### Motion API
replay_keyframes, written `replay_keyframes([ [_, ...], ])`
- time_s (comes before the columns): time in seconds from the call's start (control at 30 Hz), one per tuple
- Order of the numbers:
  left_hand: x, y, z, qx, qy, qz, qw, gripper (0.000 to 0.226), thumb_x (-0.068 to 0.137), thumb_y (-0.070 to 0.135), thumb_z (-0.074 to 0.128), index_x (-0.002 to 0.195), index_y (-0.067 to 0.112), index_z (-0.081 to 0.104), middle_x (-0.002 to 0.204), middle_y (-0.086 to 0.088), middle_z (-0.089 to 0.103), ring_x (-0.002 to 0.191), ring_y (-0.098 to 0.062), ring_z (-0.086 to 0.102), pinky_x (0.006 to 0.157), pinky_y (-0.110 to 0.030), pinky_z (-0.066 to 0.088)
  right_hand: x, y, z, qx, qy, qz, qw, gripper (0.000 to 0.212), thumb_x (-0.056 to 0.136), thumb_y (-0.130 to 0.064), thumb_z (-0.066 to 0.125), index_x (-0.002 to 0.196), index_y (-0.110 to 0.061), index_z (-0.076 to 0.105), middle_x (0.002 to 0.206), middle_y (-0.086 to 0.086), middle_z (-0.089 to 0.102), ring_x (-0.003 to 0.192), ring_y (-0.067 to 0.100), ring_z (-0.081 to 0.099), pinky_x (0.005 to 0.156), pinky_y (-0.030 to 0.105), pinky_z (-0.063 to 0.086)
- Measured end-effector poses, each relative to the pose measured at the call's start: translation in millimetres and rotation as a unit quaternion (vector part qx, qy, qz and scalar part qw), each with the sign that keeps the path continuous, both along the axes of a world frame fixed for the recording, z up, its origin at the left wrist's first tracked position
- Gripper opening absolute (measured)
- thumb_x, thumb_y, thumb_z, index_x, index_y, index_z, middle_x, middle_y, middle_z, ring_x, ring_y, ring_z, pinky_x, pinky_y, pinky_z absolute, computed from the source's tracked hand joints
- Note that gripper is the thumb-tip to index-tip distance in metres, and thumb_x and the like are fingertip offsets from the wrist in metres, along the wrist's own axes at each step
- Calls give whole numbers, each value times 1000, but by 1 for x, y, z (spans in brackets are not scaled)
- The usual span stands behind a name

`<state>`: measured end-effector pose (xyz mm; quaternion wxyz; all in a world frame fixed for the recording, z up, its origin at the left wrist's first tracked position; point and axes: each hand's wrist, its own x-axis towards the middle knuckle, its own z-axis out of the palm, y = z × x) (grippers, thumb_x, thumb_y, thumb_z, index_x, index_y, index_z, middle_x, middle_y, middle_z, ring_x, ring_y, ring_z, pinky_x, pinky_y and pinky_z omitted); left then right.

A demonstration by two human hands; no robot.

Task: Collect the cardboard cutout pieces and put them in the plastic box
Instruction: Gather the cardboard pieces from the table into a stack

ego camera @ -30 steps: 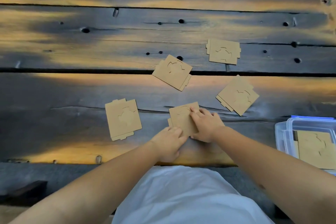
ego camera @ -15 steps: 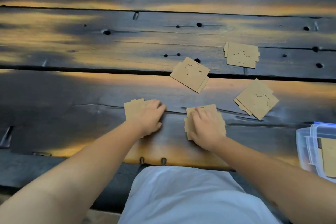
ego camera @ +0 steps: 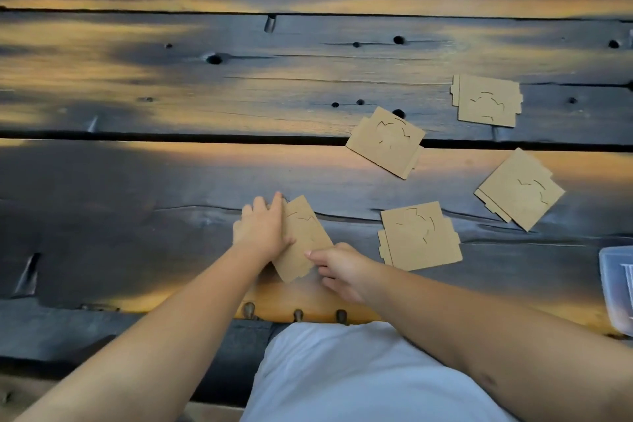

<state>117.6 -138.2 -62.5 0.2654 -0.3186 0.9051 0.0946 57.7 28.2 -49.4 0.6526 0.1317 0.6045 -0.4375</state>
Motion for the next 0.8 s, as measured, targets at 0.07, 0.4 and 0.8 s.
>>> replay_keyframes([
  [0.07, 2, 0, 1, 13, -7, 45, 999, 66, 79, 57, 63, 131, 26, 35, 122, -10, 47, 108, -35, 52, 81, -45, 47, -2, 2, 2, -2, -31, -46, 998, 25, 89, -24, 67, 110, -14, 58, 71, -11, 62, 73, 6, 56, 89, 26, 40],
  [0.4, 2, 35, 10, 273, 89, 241, 927, 13, 96, 16, 49, 96, 4, 52, 100, -14, 61, 89, -28, 55, 72, -36, 41, -37, 62, 5, 14, 109, -65, 992, 63, 82, -39, 74, 135, -20, 46, 124, -5, 54, 112, 13, 50, 94, 29, 38],
  [0.8, -65, 169, 18, 335, 140, 278, 889, 24, 87, 1, 51, 107, 7, 64, 96, -11, 64, 89, -30, 60, 74, -37, 50, -113, 152, 10, 106, 392, 51, 912, 63, 83, -24, 74, 138, -13, 47, 137, 6, 44, 125, 21, 47, 102, 28, 35],
])
